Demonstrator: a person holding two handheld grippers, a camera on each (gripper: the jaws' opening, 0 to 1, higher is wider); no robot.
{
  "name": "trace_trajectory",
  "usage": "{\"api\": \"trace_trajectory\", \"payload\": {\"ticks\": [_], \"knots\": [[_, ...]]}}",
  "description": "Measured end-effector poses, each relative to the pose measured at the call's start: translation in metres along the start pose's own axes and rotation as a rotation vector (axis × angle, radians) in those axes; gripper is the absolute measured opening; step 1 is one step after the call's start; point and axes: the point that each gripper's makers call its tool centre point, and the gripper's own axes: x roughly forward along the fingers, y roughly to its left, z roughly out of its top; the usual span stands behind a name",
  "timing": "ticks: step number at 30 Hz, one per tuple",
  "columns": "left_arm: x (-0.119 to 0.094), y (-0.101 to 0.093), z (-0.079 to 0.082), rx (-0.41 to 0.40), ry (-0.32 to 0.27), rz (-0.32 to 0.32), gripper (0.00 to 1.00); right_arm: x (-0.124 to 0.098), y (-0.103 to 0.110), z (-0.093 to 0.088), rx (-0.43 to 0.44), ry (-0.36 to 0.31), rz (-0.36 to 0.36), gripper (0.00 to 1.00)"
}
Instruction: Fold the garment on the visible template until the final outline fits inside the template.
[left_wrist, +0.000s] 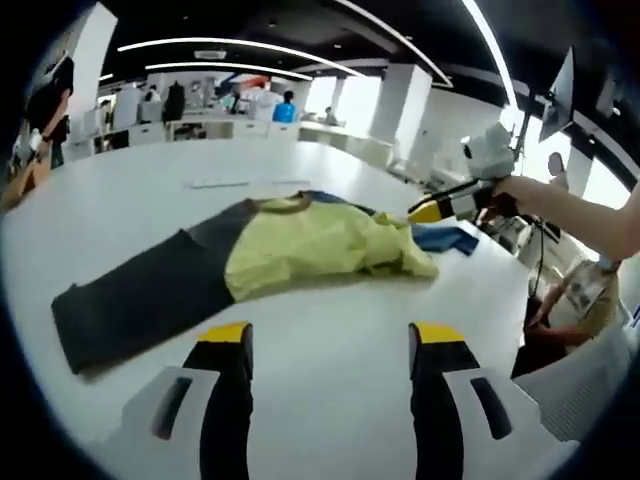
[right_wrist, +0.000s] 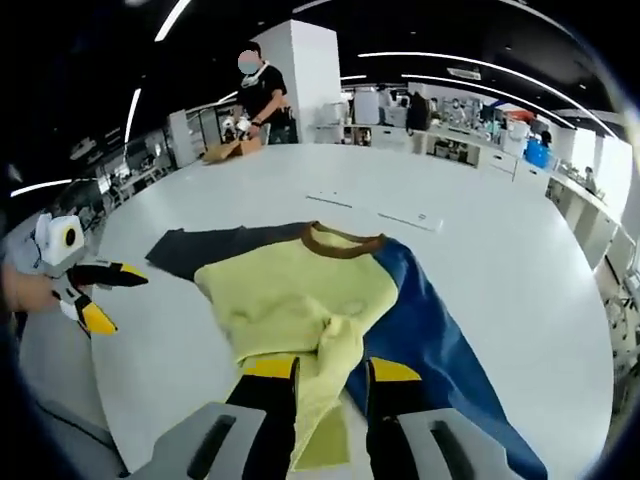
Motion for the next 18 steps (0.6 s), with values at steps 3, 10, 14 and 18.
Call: {"api": "trace_trajectory", "payload": {"ticks": [3,10,14,18], "knots": [[0.009,-0.006,0.002,0.001,0.000,-0.018,0.58,-0.005,-0.002,-0.008,0.015,0.007,-0.001,0.22],[0.030,-0.013,0.000,0.015,0.010,-0.032,0.56,-0.019,-0.002,-0.029,0.025,0.030,-0.008,0.24],[0.043,-0.019,0.000,0.019,0.009,-0.041,0.55,-0.023,-0.005,-0.042,0.043,0.035,-0.019,0.24],[0.058,-0.026,0.002,0.003,0.011,-0.055,0.53,-0.027,-0.009,-0.055,0.070,0.044,-0.026,0.24]]}}
